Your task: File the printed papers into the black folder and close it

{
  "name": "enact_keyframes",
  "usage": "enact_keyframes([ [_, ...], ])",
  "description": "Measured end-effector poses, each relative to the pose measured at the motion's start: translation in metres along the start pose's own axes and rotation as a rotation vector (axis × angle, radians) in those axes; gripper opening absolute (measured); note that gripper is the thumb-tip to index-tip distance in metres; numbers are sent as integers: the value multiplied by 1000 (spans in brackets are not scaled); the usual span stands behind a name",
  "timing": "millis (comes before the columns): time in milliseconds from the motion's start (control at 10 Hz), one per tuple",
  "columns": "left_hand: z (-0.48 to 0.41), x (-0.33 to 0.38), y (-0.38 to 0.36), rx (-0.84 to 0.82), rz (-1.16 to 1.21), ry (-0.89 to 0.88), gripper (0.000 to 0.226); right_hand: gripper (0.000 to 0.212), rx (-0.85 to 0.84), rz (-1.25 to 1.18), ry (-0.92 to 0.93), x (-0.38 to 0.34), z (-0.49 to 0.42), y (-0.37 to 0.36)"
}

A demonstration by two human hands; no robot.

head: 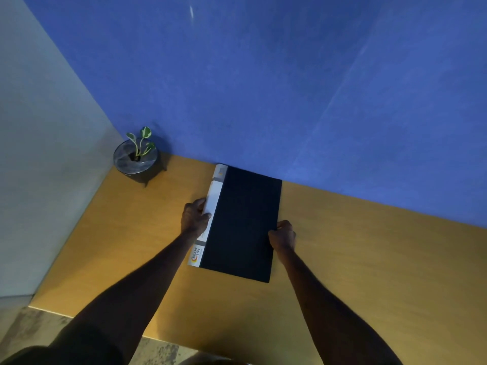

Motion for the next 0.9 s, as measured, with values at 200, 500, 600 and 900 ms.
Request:
enact_keyframes([
  [200,-1,4,-4,43,-106,-19,59,33,1,133,59,-3,-1,4],
  [500,25,14,-8,64,-334,-225,67,70,-128,603,470,-3,18,-13],
  [600,30,14,-15,-30,-455,-288,65,77,-183,691,513,-1,25,-22],
  [900,49,25,-28,-50,-588,-264,72,85,-189,737,581,4,32,-2],
])
Point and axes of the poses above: each hand's wrist, its own z-axis away from the middle knuckle, its own y-axis out of the back of the hand, x = y × z, the point moved 3 cm from there along -z, towards the middle knuckle, and after that the axes turned 6 degrees about y, right-handed, at the moved point
